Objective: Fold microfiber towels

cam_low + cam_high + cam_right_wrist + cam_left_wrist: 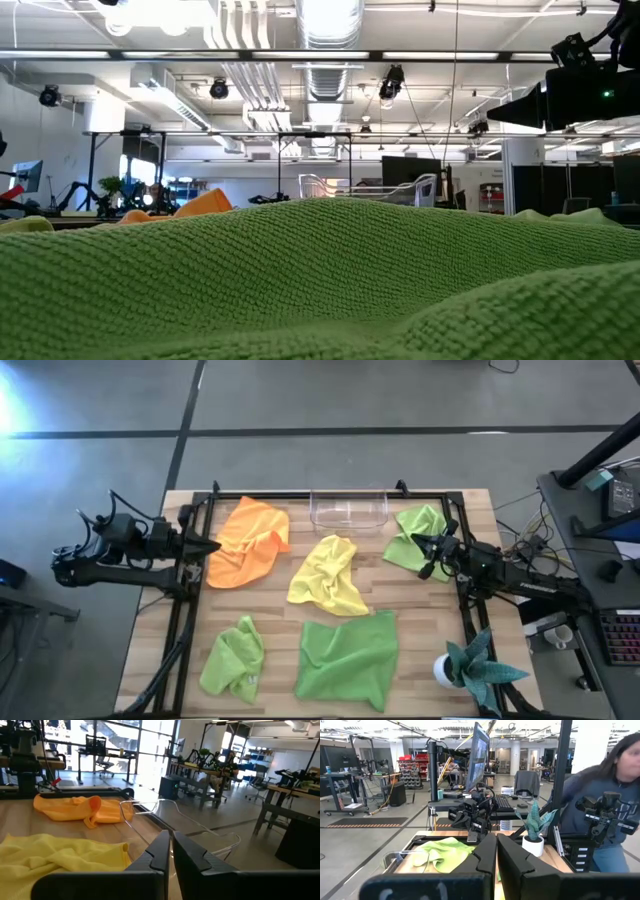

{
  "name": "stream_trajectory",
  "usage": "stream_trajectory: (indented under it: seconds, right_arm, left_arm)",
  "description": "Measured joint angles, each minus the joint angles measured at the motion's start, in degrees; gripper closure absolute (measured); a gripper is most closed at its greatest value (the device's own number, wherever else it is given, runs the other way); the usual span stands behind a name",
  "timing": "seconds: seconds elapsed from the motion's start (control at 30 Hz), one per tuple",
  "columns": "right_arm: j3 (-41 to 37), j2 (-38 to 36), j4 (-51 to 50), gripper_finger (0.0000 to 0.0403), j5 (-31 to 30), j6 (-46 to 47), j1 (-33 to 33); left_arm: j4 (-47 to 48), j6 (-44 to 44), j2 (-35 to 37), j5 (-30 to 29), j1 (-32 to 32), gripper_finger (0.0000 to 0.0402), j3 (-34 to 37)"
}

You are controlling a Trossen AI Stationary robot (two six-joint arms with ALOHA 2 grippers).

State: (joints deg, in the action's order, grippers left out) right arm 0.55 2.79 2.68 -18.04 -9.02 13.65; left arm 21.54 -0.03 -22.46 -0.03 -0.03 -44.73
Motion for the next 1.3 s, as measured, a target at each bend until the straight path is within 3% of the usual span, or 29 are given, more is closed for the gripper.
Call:
stream_trajectory:
  seconds: [1.3]
  right_arm:
    - [-0.01,0.0,-0.01,0.0385,0.01,0.0,0.0]
  left_arm:
    - [-0.01,0.0,-0.01,0.0,0.0,0.0402,0.01]
